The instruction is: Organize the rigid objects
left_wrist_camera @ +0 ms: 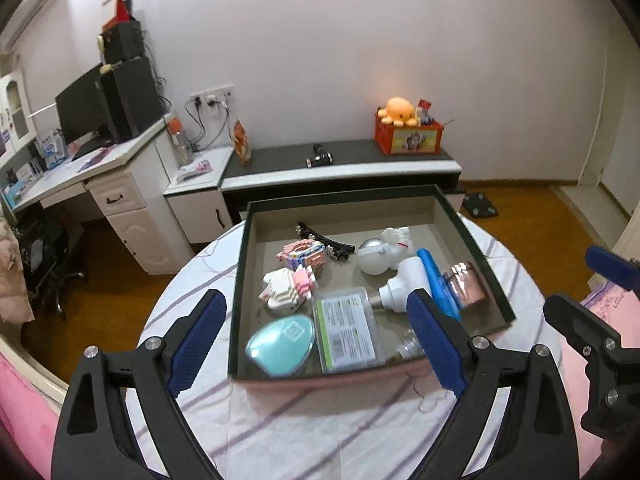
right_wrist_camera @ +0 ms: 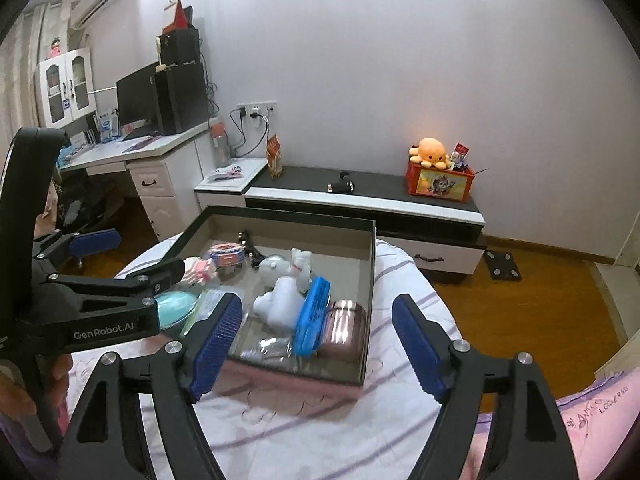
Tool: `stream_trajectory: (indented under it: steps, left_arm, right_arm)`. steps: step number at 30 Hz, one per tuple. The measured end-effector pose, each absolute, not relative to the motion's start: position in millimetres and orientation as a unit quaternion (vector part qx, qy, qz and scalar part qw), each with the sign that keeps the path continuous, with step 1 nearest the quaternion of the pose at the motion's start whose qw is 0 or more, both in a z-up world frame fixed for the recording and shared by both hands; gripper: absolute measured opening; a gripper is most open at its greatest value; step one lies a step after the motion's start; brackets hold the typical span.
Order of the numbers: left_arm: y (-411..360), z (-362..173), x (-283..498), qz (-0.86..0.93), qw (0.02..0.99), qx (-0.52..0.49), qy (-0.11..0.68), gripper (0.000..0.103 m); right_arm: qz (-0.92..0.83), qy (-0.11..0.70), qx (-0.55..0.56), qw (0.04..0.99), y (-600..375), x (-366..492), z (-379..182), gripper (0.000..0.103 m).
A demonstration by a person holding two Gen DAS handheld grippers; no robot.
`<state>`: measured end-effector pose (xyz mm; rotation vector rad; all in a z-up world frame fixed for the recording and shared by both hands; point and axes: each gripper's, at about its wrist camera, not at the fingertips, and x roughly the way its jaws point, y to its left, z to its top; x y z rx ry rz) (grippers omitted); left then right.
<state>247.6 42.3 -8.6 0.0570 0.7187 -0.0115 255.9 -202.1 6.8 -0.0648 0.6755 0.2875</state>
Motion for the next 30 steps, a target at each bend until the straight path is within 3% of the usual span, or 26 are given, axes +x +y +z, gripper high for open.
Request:
stream_trajectory:
  steps: [15, 30]
  left_arm:
    - [45, -9, 99, 0.007, 0.98, 0.033, 0.198, 0.103]
    - [52, -18, 44, 0.003, 0.995, 0.001, 0.101, 0.103]
  right_arm:
    - [0.136, 0.272, -0.007, 0.953, -212, 141, 6, 0.082]
    - [0.069, 0.13, -0.019, 0.989, -218, 75, -9, 0.084]
